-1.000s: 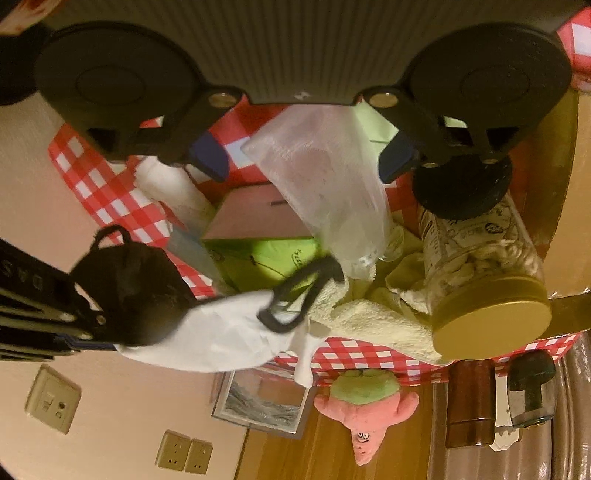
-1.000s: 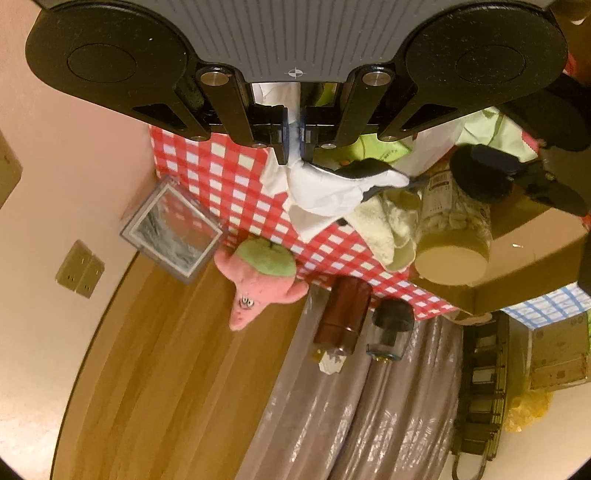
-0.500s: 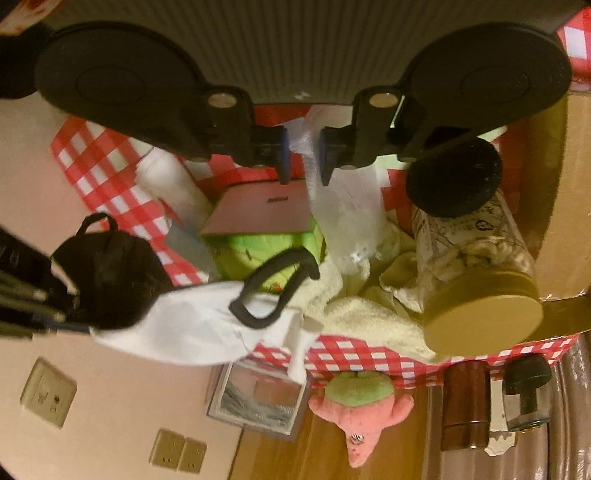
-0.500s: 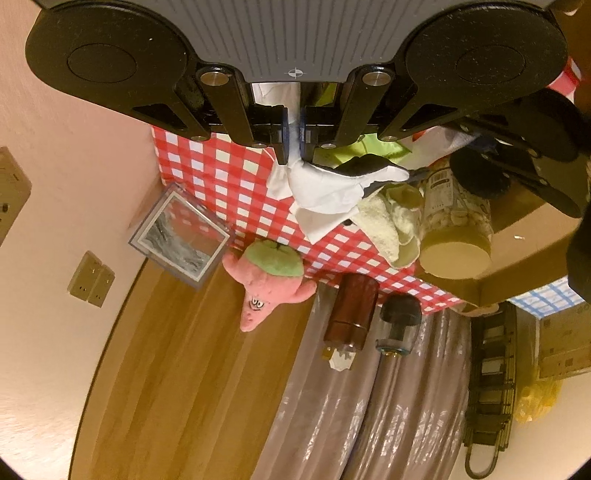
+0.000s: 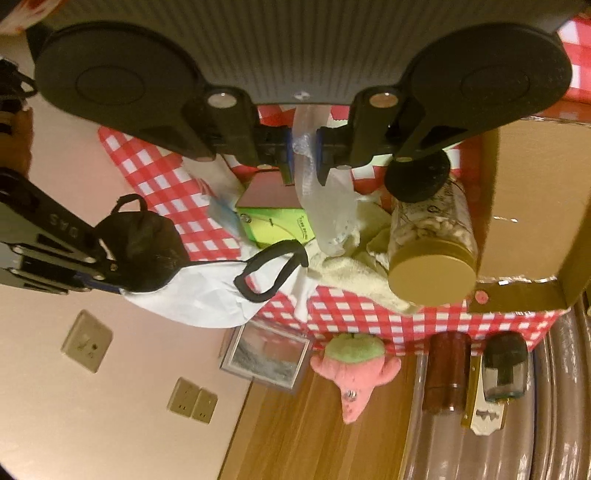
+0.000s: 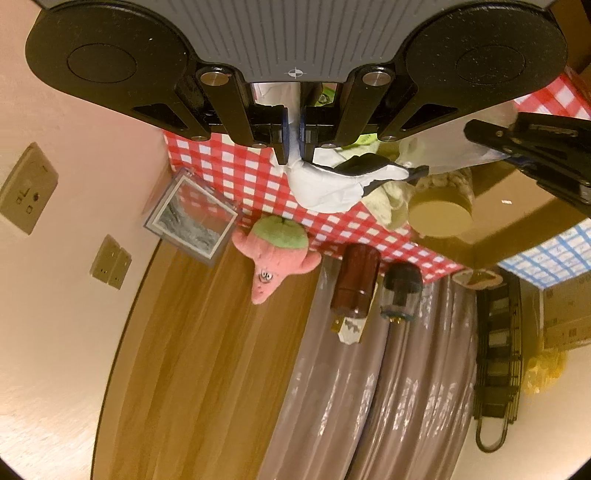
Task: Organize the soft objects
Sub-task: 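Carry both items into the cardboard box and open both grippers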
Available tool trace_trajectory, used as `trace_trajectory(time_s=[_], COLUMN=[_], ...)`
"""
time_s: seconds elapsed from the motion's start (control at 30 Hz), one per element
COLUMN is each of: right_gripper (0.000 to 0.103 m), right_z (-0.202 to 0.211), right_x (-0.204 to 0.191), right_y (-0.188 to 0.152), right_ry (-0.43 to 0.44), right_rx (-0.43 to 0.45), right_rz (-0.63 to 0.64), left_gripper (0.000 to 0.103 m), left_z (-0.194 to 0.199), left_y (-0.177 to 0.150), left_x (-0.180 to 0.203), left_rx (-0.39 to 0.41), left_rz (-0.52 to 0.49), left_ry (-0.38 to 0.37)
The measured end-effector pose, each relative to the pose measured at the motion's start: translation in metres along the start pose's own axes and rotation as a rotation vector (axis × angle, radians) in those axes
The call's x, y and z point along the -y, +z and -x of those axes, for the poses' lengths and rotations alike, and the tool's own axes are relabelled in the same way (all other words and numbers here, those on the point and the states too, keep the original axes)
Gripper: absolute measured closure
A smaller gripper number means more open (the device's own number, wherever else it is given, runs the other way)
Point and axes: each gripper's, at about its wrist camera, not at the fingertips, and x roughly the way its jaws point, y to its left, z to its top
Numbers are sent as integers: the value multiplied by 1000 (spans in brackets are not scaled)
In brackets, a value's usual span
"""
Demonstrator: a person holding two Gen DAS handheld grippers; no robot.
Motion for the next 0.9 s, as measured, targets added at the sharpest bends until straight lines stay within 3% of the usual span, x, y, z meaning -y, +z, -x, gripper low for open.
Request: trace_trajectory(time_s=[0.27,0.57,0.9], right_gripper=[97,97,97], right_z=[26,33,-30], right_x=[-19,-59,-130], right_y=[24,68,104], right_ry=[31,132,293], right_rx=[54,122,77], right_rz=[-20,-57,-156], left_gripper=[94,94,94], left_z=[61,123,131], left_y=[11,20,17], left_x=[-10,-44,-131], left_rx=[69,143,121], left_rz=[-25,-48,5], left_ry=[-1,95,208])
